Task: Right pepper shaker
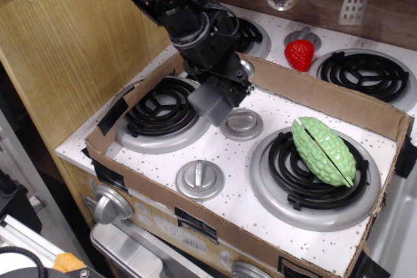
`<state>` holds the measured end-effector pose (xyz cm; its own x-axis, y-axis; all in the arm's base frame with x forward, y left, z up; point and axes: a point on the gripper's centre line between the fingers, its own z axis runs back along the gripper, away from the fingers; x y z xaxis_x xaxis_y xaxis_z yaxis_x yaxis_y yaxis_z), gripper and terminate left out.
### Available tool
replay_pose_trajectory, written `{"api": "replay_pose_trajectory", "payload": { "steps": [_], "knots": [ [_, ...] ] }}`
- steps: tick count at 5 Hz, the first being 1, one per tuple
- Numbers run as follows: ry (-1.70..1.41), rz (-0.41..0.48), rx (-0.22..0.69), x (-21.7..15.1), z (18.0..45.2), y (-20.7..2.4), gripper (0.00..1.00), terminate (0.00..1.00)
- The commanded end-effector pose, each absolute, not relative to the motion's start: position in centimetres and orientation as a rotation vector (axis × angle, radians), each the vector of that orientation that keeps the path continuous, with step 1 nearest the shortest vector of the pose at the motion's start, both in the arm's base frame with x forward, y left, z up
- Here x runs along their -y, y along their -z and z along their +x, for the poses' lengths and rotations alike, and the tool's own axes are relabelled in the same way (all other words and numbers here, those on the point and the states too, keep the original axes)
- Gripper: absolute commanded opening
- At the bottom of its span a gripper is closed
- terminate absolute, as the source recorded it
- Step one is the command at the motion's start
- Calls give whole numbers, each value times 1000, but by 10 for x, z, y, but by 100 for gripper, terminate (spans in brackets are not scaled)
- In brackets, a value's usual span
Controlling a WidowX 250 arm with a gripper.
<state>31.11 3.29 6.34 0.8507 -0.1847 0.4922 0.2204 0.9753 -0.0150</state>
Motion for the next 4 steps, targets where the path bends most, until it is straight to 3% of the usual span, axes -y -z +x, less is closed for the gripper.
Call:
{"api": "replay_pose_trajectory", "payload": {
  "steps": [1, 3, 4],
  "knots": [
    [234, -31, 724, -54, 332, -74, 0, 0],
    [247, -11, 865, -68, 329, -67, 0, 0],
    [239, 49, 951, -77, 319, -63, 0, 0]
  ]
}}
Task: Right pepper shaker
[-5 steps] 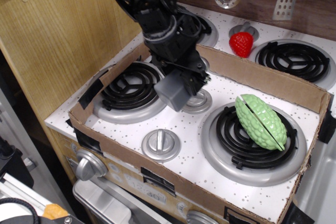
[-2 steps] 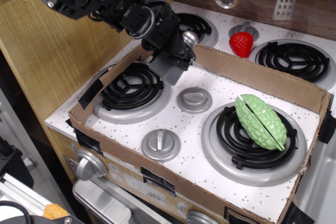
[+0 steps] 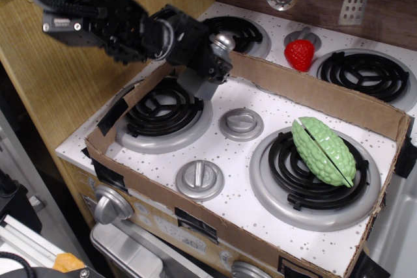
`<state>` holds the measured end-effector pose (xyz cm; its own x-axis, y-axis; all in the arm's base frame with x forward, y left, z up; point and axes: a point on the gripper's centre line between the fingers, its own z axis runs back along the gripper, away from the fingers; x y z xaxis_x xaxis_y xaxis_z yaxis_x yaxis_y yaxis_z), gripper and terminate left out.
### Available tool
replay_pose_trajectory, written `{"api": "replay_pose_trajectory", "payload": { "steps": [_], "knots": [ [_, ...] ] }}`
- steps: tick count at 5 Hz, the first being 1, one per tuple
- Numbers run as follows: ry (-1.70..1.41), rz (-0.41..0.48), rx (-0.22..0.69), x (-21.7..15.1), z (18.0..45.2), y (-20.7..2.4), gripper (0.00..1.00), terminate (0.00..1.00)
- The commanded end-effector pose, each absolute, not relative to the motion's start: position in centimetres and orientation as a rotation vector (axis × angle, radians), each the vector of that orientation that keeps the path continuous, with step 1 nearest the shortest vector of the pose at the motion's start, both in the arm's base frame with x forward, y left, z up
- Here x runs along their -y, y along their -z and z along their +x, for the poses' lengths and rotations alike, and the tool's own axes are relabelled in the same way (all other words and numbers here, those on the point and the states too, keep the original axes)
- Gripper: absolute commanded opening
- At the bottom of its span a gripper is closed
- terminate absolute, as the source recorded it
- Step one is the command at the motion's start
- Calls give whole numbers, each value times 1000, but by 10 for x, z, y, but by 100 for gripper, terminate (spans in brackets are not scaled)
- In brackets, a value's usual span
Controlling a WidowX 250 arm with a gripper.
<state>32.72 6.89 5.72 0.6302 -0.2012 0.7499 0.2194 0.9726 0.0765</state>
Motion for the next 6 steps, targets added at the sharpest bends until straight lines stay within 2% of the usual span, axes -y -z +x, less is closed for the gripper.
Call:
{"api": "replay_pose_trajectory", "payload": {
  "steps": [1, 2, 4, 5, 6],
  "knots": [
    [218, 104, 1033, -84, 308, -60, 0, 0],
    [187, 101, 1101, -90, 300, -55, 0, 0],
    [172, -4, 1142, -93, 297, -42, 0, 0],
    [155, -21, 1121, -90, 293, -42, 100, 0],
    [136, -7, 1126, -84, 288, -46, 100, 0]
  ]
}}
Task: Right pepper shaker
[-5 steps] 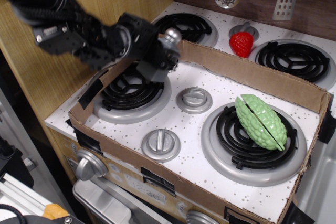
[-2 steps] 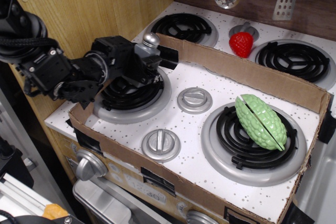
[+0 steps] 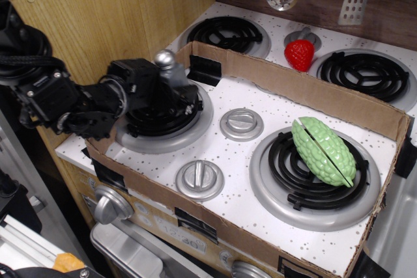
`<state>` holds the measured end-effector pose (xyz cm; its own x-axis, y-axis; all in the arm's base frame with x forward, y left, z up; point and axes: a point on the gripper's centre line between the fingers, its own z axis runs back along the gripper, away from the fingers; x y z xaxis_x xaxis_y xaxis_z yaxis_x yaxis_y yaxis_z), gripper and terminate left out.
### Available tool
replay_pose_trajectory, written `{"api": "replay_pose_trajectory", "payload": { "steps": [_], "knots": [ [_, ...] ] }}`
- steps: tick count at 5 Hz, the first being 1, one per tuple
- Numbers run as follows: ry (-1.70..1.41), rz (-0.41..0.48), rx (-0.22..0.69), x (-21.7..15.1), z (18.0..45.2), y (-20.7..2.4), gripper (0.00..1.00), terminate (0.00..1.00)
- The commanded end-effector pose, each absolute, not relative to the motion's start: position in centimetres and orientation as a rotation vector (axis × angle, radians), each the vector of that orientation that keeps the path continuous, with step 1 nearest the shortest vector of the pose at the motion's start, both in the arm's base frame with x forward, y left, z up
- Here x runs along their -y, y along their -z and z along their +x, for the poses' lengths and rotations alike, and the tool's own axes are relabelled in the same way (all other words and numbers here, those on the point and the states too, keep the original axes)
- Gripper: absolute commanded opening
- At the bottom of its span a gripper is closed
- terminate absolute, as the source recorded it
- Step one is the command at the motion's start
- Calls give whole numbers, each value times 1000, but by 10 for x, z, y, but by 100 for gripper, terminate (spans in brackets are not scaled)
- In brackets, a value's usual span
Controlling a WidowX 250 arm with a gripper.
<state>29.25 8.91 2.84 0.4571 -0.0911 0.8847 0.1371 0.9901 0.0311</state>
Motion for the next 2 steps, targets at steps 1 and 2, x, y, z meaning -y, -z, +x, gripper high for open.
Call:
{"api": "replay_pose_trajectory", "payload": {
  "steps": [1, 2],
  "knots": [
    [126, 24, 1110, -78, 283, -52, 100, 0],
    [119, 46, 1073, -78, 278, -61, 100, 100]
  ]
}}
